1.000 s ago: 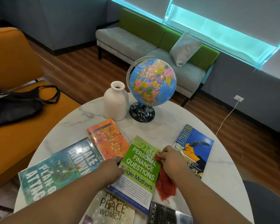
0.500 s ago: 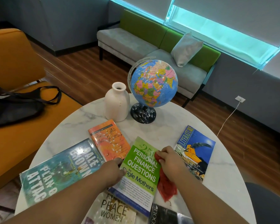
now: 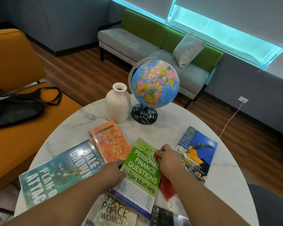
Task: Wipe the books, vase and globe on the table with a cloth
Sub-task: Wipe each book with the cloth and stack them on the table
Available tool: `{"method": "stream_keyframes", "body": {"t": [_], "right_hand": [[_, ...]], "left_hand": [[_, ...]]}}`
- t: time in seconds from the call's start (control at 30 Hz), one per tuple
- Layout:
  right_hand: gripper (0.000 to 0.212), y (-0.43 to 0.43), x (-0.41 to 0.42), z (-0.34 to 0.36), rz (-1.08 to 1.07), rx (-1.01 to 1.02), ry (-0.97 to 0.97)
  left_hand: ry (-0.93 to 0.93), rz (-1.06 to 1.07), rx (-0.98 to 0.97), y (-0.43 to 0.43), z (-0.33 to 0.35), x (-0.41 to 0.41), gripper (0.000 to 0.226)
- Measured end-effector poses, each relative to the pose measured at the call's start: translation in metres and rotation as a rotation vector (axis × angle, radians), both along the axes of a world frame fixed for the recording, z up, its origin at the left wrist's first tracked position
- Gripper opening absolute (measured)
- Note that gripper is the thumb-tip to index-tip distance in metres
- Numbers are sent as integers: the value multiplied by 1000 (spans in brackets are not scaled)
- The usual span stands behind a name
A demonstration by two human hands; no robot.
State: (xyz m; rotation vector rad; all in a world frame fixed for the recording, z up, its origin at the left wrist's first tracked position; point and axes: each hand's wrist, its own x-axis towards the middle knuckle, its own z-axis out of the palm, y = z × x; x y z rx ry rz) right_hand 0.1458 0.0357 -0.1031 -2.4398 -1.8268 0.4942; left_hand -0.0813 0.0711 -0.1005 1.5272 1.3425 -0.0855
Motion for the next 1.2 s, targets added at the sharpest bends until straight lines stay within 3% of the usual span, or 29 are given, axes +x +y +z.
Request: {"method": "stream_keyframes", "body": {"t": [0.13, 0.27, 0.4, 0.5, 0.67, 0.8, 0.9, 1.0, 1.1, 1.2], "right_hand": [[27, -14, 8, 3, 45, -71, 26], [28, -27, -3, 1, -79, 15, 55], [32, -44, -18, 0, -36, 37, 135], [29, -46, -11, 2, -147, 43, 128], [25, -58, -25, 3, -45, -5, 207], [21, -55, -16, 8, -203, 45, 209], [27, -58, -33, 6, -102, 1, 196], [25, -64, -31, 8, -106, -20, 310], [23, -58, -23, 18, -215, 14, 239], [36, -54, -40, 26, -28, -75, 112]], "left_hand": [[18, -16, 0, 1, 2, -1, 39], [39, -23, 11, 1, 3, -1, 43], [51, -30, 22, 0, 3, -1, 44], [47, -33, 26, 0, 4, 0, 43], [58, -44, 27, -1, 6, -1, 41], [65, -50, 30, -1, 8, -1, 44], [56, -43, 23, -2, 8, -1, 44], [70, -56, 33, -2, 9, -1, 44], [70, -54, 31, -2, 10, 0, 43], [61, -53, 29, -2, 10, 0, 41]]}}
